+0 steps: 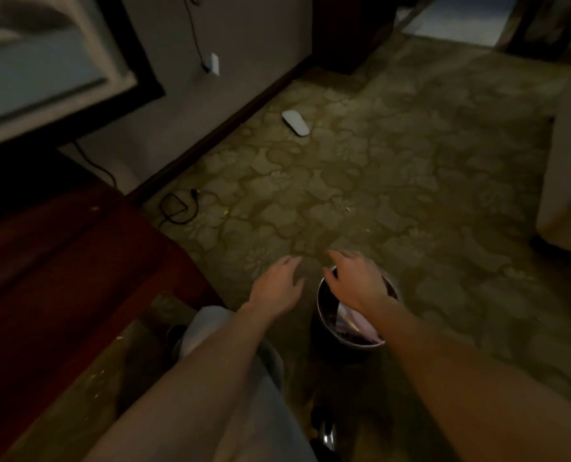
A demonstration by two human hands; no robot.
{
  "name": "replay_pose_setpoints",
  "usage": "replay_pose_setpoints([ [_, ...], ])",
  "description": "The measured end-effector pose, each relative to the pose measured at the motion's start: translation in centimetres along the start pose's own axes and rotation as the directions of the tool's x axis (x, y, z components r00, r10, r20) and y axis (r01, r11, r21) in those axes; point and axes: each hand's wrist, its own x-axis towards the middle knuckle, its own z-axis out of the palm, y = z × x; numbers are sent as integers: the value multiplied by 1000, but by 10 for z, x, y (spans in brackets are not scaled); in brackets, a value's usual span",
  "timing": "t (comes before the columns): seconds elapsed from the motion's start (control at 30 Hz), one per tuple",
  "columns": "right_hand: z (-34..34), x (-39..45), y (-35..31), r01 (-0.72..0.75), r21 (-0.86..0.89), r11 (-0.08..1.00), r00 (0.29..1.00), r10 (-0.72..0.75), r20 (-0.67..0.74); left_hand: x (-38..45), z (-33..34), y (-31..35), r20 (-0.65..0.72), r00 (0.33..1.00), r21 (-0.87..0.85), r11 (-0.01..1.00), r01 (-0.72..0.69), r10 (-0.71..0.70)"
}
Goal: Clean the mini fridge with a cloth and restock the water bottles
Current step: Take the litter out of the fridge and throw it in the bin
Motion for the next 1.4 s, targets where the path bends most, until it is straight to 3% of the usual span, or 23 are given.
replay_pose_setpoints([
  [0.27, -65, -18, -92, 167, -71, 983, 985, -169, -26, -81, -94, -6, -244, 970, 165, 986, 37, 5],
  [0.47, -114, -34, -166, 308, -71, 949, 937, -316, -148, -158, -170, -22, -462, 886, 278, 954, 110, 32],
  [0.73, -166, -57, -286, 567, -70, 820, 772, -560, -300, -266, -279, -62, -694, 720, 282, 921, 268, 3],
  [1.0, -168, -86, -421, 755, -51, 654, 610, -728, -312, -364, -329, -133, -784, 605, 244, 829, 503, -137],
  [1.17, -171, -88, -503, 798, 15, 602, 587, -773, -242, -409, -355, -174, -801, 557, 211, 767, 606, -219],
  [1.4, -183, -67, -601, 834, 59, 549, 546, -806, -226, -439, -413, -231, -845, 415, 40, 733, 679, -338],
])
